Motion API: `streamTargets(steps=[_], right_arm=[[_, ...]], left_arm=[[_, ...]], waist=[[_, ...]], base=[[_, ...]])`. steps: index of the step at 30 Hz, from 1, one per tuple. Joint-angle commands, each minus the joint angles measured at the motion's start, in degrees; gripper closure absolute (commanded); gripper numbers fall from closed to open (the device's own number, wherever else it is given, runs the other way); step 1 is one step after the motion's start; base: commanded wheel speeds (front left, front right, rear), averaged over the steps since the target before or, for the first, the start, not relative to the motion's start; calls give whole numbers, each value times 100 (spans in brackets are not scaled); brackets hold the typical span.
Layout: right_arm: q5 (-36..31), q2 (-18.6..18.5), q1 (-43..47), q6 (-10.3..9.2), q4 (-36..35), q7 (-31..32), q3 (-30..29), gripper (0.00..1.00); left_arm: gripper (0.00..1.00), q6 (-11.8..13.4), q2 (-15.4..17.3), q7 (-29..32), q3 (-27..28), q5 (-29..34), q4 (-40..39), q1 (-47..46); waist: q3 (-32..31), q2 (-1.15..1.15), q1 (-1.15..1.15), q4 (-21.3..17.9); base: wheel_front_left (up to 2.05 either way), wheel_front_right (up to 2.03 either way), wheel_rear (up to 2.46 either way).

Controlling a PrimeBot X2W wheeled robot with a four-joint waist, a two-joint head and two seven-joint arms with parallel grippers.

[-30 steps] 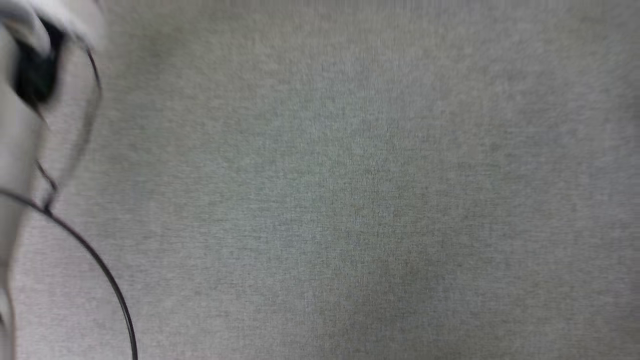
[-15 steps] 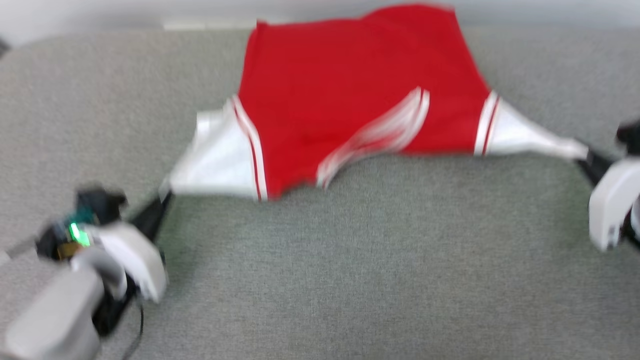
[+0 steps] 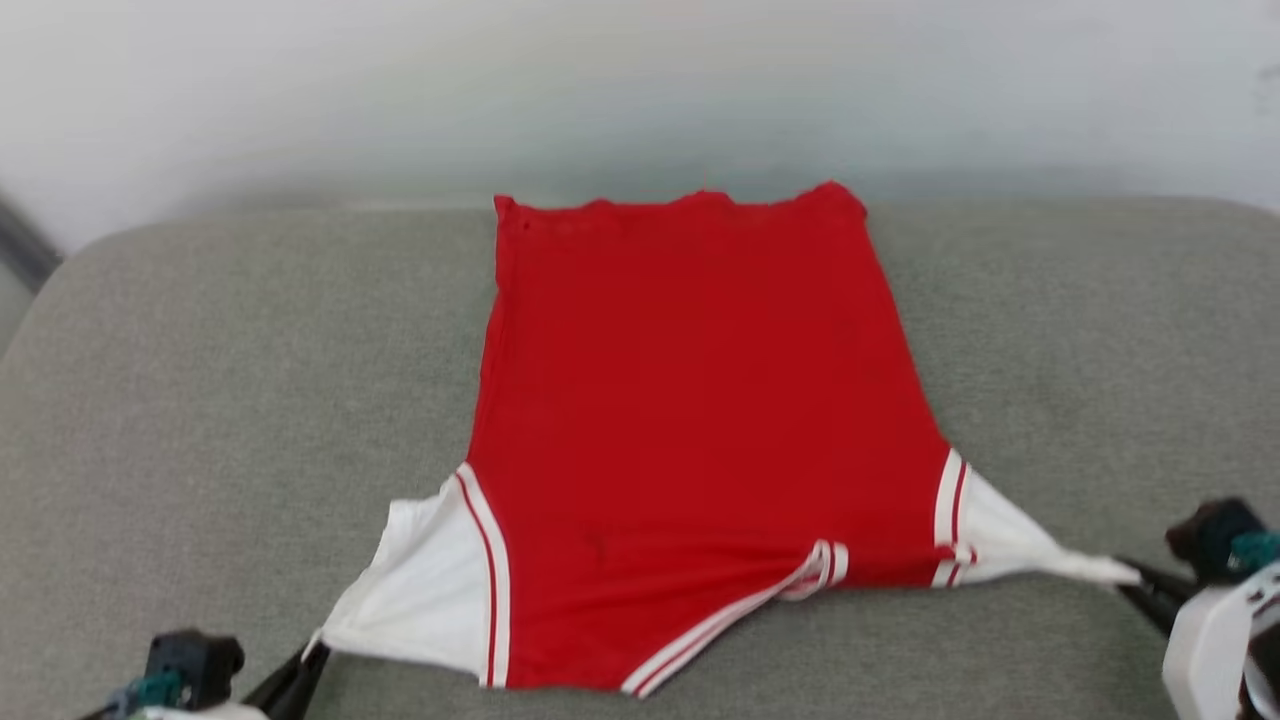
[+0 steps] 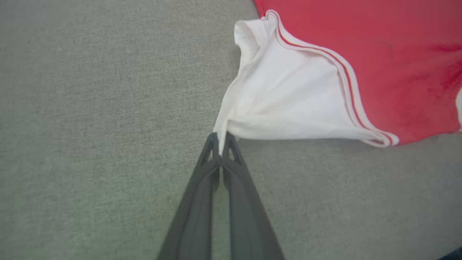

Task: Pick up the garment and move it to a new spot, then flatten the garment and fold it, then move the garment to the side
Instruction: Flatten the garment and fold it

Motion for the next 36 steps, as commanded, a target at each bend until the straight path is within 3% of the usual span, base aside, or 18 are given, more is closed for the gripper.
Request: streamTargets(steps=[1, 10, 17, 18, 19, 26, 29, 36], right_arm=[[40, -135, 221, -8, -153, 54, 69, 100], [61, -493, 996, -8, -733, 160, 176, 100], [143, -515, 1151, -8, -816, 272, 95, 100], [174, -521, 1100, -8, -875, 270, 59, 62], [277, -522, 1076, -8, -923, 338, 48, 0], [1082, -720, 806, -7, -1444, 904, -322, 0], [1466, -833, 571, -7, -1636, 1337, -814, 0], [1880, -389, -460, -6, -1531, 2982, -2100, 0]], left_arm=[[100, 105, 92, 5, 16, -70, -164, 247], [100, 625, 424, 114, 17, -283, -1150, 1095], [100, 742, 392, 227, -47, -242, -1505, 1046], [100, 759, 399, 235, -48, -238, -1557, 1036], [100, 764, 412, 257, -58, -228, -1623, 1021], [100, 793, 572, 483, -65, -239, -2240, 967], [100, 841, 695, 638, -62, -177, -2677, 884], [100, 906, 945, 976, -69, 19, -3704, 597]], waist=[[-164, 0, 2, -91], [-372, 0, 2, -135], [-355, 0, 2, -113], [-335, 0, 2, -107], [-312, 0, 2, -95], [-52, 0, 2, 70], [179, 0, 2, 250], [959, 0, 2, 813]], base=[[0, 0, 0], [0, 0, 0], [0, 0, 0], [0, 0, 0], [0, 0, 0], [0, 0, 0], [0, 0, 0], [0, 0, 0]])
